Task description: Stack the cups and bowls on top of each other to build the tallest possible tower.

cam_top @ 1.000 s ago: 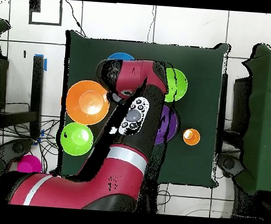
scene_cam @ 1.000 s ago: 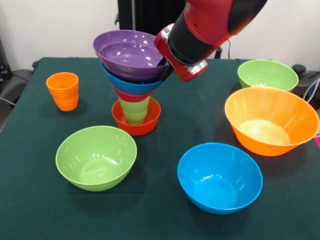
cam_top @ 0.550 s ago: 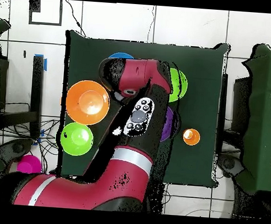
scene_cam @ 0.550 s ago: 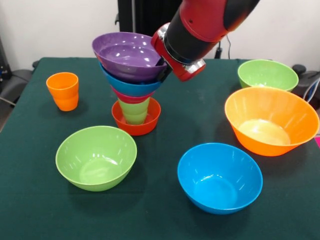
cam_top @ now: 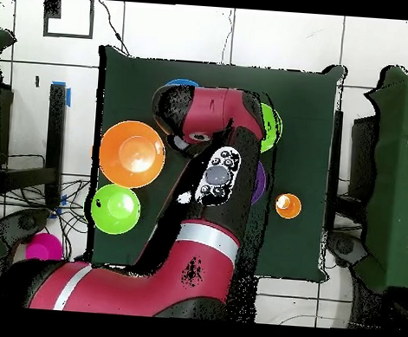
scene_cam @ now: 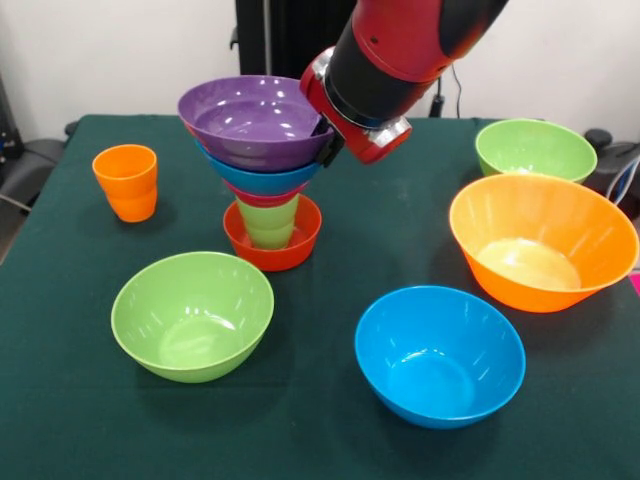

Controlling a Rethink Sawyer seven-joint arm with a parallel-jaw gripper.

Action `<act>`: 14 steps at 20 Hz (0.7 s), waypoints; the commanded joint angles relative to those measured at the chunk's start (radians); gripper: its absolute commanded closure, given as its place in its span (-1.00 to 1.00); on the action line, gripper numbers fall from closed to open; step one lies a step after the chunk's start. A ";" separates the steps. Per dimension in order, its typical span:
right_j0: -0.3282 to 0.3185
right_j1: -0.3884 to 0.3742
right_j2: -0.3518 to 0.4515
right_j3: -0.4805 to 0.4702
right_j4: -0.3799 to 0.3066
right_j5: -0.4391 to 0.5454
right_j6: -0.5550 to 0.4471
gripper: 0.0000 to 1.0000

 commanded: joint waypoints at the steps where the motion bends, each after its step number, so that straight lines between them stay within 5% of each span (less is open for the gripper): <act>1: -0.006 0.004 0.128 0.079 0.012 0.008 -0.052 1.00; 14: 0.001 -0.002 0.113 0.098 -0.003 0.029 -0.044 1.00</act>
